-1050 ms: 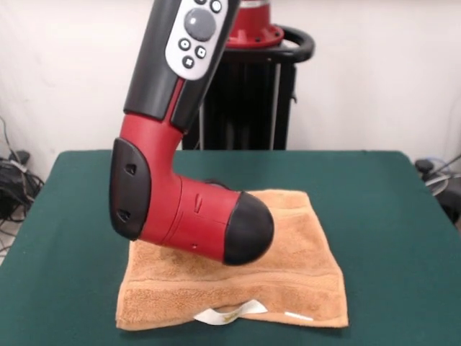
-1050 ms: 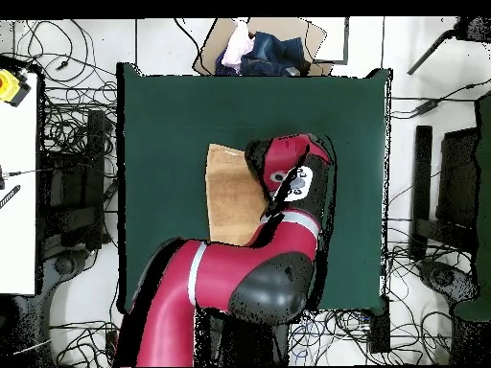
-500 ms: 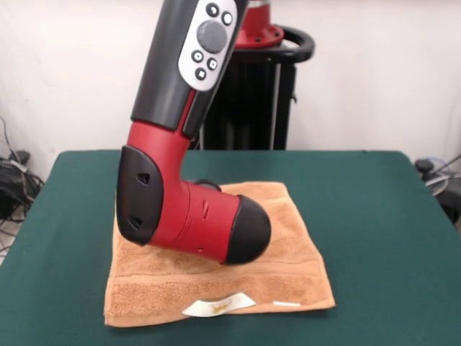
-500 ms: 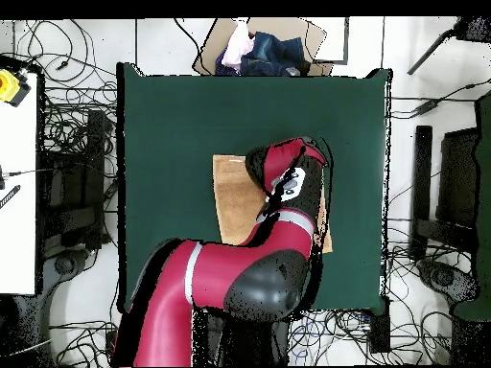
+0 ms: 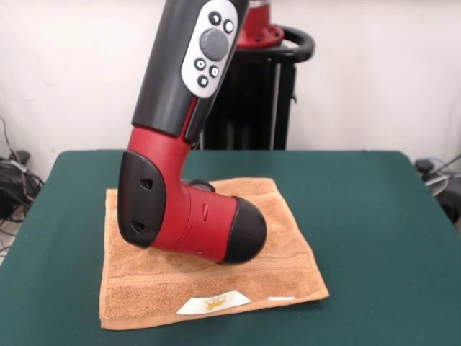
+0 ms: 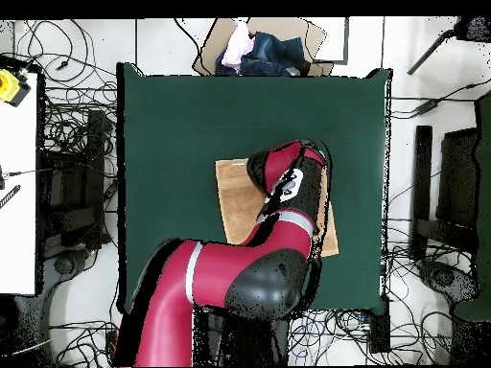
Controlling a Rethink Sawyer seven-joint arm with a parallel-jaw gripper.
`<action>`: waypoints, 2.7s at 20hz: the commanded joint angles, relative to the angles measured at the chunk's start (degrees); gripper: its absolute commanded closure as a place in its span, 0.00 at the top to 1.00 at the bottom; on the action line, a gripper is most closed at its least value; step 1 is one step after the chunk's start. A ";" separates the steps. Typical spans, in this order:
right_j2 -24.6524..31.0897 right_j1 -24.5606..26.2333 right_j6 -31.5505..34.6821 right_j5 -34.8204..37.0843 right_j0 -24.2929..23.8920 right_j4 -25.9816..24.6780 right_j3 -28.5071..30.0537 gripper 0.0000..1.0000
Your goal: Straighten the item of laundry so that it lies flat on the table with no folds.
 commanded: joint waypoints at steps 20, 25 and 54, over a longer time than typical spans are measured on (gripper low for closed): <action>2.55 10.67 0.74 -4.91 -1.49 -8.31 0.58 0.00; 10.79 3.61 -1.57 -27.78 -7.40 -4.72 9.32 0.00; 29.50 -9.57 2.79 -61.22 -24.67 -5.59 28.00 0.00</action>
